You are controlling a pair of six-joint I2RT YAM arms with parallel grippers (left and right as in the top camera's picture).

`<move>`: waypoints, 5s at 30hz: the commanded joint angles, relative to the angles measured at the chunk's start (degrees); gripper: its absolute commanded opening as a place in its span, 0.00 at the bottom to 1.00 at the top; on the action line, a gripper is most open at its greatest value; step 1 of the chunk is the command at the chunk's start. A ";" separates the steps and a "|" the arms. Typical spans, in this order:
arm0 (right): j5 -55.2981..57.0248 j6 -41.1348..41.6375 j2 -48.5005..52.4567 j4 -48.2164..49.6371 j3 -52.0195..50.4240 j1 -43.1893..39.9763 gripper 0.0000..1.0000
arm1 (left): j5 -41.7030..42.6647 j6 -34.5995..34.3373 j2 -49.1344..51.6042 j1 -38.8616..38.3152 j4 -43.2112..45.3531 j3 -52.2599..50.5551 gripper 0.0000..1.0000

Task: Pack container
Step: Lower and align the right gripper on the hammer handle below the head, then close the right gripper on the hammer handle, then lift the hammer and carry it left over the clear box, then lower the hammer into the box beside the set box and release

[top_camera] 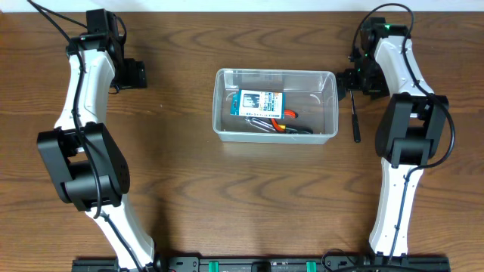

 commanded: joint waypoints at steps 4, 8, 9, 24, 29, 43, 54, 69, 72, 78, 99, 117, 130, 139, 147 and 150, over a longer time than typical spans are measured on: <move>0.87 -0.39 0.07 0.85 -0.83 0.15 0.95 | -0.87 -0.09 1.03 0.04 -0.15 -0.24 0.98; 0.90 -0.39 0.07 1.20 -0.83 0.15 0.95 | -0.87 -0.09 1.03 0.04 -0.15 -0.24 0.98; 0.87 -0.39 0.07 1.25 -0.83 0.15 0.94 | -0.87 -0.09 1.03 0.04 -0.15 -0.24 0.98; 0.87 -0.39 0.07 2.27 -0.83 0.15 0.69 | -0.87 -0.09 1.03 0.04 -0.15 -0.24 0.98; 0.85 -0.37 0.07 2.69 -0.83 0.15 0.53 | -0.87 -0.09 1.03 0.04 -0.15 -0.24 0.98; 0.83 -0.37 0.07 2.56 -0.83 0.15 0.33 | -0.87 -0.09 1.03 0.04 -0.15 -0.24 0.98; -0.11 -0.35 0.07 1.38 -0.83 0.17 0.26 | -0.87 -0.09 1.03 0.04 -0.15 -0.24 0.98; -0.48 -0.33 0.07 1.18 -0.83 0.55 0.13 | -0.87 -0.09 1.03 0.04 -0.15 -0.24 0.98; -0.48 0.11 0.07 1.18 -0.83 0.70 0.08 | -0.87 -0.09 1.03 0.04 -0.15 -0.24 0.98; -0.48 0.96 0.04 1.36 -0.61 0.76 0.08 | -0.87 -0.09 1.03 0.04 -0.15 -0.24 0.98; -0.46 -13.44 -8.35 -13.49 25.97 5.05 0.01 | -0.87 -0.09 1.03 0.04 -0.15 -0.24 0.98; -4.55 -29.40 -16.65 -12.39 25.00 25.44 0.01 | -0.87 -0.09 1.03 0.04 -0.15 -0.24 0.98; -11.43 -35.39 -15.91 -12.59 16.57 30.08 0.01 | -0.87 -0.09 1.03 0.04 -0.15 -0.24 0.98; -12.74 -36.85 -15.91 -11.02 8.94 30.16 0.01 | -0.87 -0.09 1.03 0.04 -0.15 -0.24 0.98; -14.25 -36.85 -15.91 -7.10 2.64 30.12 0.01 | -0.87 -0.09 1.03 0.04 -0.15 -0.24 0.98; -14.27 -36.87 -15.91 -5.99 0.57 30.12 0.01 | -0.87 -0.09 1.03 0.04 -0.15 -0.24 0.98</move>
